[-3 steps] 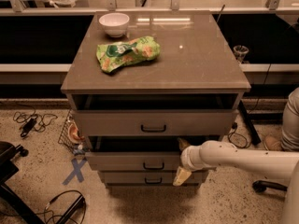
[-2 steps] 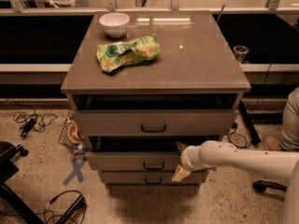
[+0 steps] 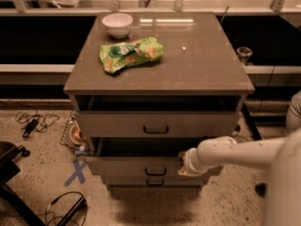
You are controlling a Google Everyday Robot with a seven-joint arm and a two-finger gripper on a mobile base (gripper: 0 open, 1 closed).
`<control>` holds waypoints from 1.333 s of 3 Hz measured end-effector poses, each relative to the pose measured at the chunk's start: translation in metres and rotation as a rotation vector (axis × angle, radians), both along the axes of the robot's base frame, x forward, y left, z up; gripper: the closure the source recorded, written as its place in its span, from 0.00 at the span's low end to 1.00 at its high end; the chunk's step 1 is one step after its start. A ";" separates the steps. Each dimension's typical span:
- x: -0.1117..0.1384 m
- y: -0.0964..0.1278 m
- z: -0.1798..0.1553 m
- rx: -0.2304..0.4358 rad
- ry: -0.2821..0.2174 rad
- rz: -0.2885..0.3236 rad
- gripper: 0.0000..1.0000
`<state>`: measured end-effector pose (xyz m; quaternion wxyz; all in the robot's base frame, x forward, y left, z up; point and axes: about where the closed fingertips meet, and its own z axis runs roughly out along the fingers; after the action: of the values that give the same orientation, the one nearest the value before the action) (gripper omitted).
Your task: Open middle drawer
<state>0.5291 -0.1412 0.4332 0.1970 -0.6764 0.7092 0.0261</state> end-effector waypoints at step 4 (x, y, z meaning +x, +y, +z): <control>-0.047 -0.005 0.011 -0.095 0.129 0.031 1.00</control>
Offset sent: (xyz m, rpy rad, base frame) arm -0.1712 -0.0250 0.0622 -0.3680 0.4370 0.0300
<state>0.4817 -0.1464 0.4438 0.1181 -0.6927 0.7104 0.0391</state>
